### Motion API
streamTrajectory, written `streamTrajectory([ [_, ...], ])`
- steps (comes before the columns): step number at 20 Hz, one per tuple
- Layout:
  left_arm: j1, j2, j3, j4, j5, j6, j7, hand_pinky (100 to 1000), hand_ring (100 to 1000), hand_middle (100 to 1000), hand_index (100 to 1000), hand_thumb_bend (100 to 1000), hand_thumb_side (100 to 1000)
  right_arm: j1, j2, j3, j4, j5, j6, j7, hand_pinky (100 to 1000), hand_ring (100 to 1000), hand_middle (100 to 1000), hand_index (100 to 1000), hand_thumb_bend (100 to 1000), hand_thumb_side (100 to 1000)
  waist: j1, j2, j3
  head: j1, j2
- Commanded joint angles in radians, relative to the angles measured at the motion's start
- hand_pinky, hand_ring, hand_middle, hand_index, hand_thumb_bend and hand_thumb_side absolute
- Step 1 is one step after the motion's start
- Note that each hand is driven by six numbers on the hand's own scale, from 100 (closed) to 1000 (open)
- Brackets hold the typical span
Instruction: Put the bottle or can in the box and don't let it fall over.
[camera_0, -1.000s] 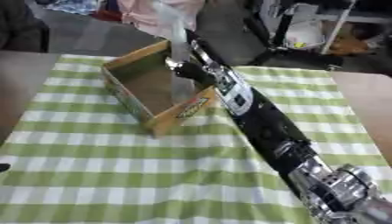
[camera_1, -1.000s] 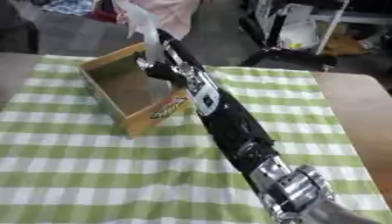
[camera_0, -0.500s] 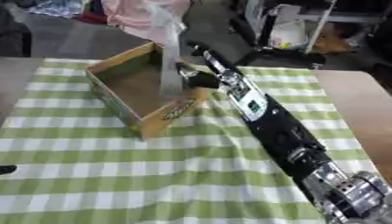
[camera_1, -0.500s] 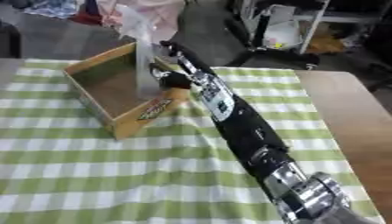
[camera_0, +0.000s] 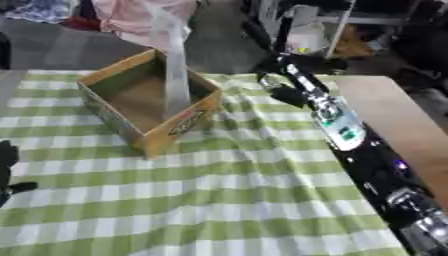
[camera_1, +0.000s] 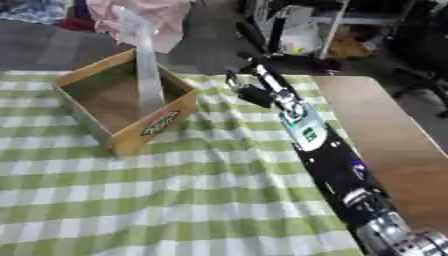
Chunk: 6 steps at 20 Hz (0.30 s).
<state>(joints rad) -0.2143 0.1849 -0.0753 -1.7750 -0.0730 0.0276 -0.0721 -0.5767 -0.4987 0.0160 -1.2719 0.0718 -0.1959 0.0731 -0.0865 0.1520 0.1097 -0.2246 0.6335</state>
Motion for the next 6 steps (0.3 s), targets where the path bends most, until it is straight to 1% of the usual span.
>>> streamTrajectory([
  [1, 0.003, 0.022, 0.016, -0.008, -0.01, -0.002, 0.014, 726, 1000, 1000, 904, 461, 839, 0.087, -0.029, -0.044, -0.205, -0.096, 0.013, -0.032, 911, 848, 991, 1000, 100, 570, 0.003, -0.02, -0.02, 0.068, 0.023],
  [2, 0.005, 0.022, 0.019, -0.008, -0.011, -0.003, 0.017, 725, 1000, 1000, 904, 461, 839, 0.134, -0.016, -0.056, -0.26, -0.109, 0.017, -0.042, 902, 842, 992, 1000, 100, 567, 0.003, -0.02, -0.03, 0.087, 0.028],
  [3, 0.008, 0.021, 0.022, -0.007, -0.012, -0.002, 0.021, 725, 1000, 1000, 904, 461, 840, 0.18, 0.003, -0.064, -0.307, -0.12, 0.021, -0.044, 882, 830, 991, 1000, 100, 516, 0.004, -0.02, -0.037, 0.106, 0.032],
  [6, 0.016, 0.018, 0.031, -0.004, -0.017, -0.002, 0.03, 725, 1000, 1000, 904, 461, 841, 0.289, 0.07, -0.087, -0.409, -0.133, 0.027, -0.035, 869, 818, 987, 1000, 100, 484, 0.009, -0.017, -0.058, 0.161, 0.037],
])
